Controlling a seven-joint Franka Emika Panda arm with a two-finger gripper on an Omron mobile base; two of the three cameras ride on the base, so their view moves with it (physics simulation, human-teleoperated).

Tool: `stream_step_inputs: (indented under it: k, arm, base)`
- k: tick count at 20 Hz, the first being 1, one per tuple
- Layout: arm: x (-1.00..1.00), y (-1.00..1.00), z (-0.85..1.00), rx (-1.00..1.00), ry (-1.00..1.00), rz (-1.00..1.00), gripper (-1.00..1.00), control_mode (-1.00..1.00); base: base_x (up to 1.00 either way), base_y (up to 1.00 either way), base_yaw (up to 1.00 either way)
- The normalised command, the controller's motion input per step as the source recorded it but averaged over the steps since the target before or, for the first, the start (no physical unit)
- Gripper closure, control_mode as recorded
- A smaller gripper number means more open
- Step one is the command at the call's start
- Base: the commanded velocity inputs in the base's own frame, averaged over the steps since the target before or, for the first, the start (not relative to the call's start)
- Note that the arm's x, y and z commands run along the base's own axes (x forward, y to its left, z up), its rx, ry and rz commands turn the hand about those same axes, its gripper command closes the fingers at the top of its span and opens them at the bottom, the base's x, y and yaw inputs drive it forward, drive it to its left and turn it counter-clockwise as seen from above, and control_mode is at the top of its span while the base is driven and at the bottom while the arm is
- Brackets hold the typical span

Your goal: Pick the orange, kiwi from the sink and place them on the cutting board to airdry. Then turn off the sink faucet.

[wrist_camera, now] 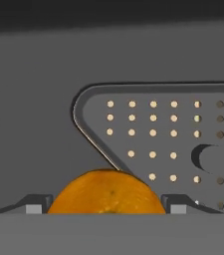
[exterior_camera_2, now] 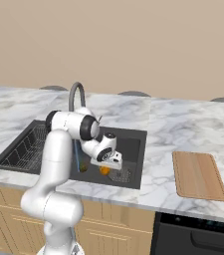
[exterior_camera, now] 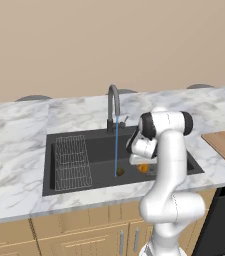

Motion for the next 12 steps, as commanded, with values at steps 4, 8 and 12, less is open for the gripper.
stream_step_inputs:
  k: [4,8,12]
  arm:
    - [0.0,-0.13,0.51,-0.02,-0.08,0.0,1.0,-1.0]
    - [-0.01,-0.1,0.43,-0.05,-0.06,0.0,1.0,-1.0]
    - [0.0,-0.09,0.48,-0.05,-0.07,0.0,1.0,-1.0]
  base:
    - [0.0,0.0,0.0]
    - [0.0,0.0,0.0]
    - [0.0,0.0,0.0]
